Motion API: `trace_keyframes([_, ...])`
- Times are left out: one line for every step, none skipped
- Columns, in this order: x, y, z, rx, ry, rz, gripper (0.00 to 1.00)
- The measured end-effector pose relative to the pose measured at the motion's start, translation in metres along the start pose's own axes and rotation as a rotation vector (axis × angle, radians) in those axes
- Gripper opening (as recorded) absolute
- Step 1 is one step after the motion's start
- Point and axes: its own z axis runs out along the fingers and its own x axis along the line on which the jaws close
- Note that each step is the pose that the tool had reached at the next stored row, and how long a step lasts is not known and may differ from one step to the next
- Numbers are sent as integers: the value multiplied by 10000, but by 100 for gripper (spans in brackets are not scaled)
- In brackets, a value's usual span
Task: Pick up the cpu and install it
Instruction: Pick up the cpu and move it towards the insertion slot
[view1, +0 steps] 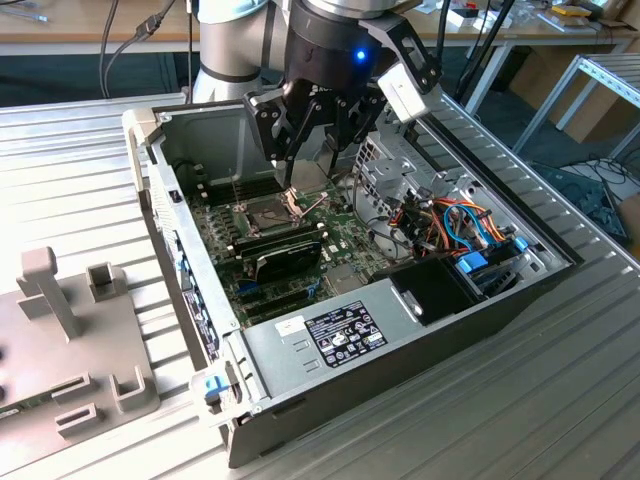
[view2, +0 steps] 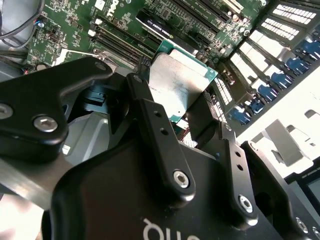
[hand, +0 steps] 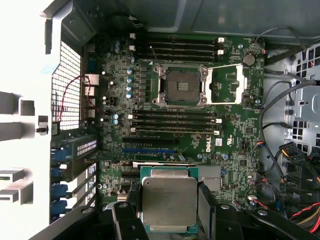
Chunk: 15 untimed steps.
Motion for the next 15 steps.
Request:
trace_keyframes([0, 0, 0, 0, 0, 0, 55])
trace_keyframes([0, 0, 0, 0, 0, 0, 55])
trace_keyframes([0, 0, 0, 0, 0, 1, 55])
trace_keyframes([-1, 0, 0, 0, 0, 0, 55])
trace_keyframes([-1, 1, 0, 0, -1, 0, 55])
trace_keyframes([-2, 5, 1, -1, -1, -1, 55])
trace_keyframes([-2, 9, 2, 0, 0, -1, 55])
trace_keyframes([-1, 20, 4, 0, 0, 1, 55])
trace_keyframes([-1, 32, 5, 1, 0, 1, 55])
trace_keyframes([-2, 42, 6, 0, 0, 0, 55])
trace_keyframes([-2, 46, 7, 0, -1, -1, 55])
trace_keyframes([-2, 47, 7, 0, 0, -2, 55])
trace_keyframes([-2, 51, 7, 0, 0, 0, 55])
trace_keyframes([-2, 55, 9, -1, -1, 0, 55])
trace_keyframes([-2, 56, 10, -2, -1, 0, 55])
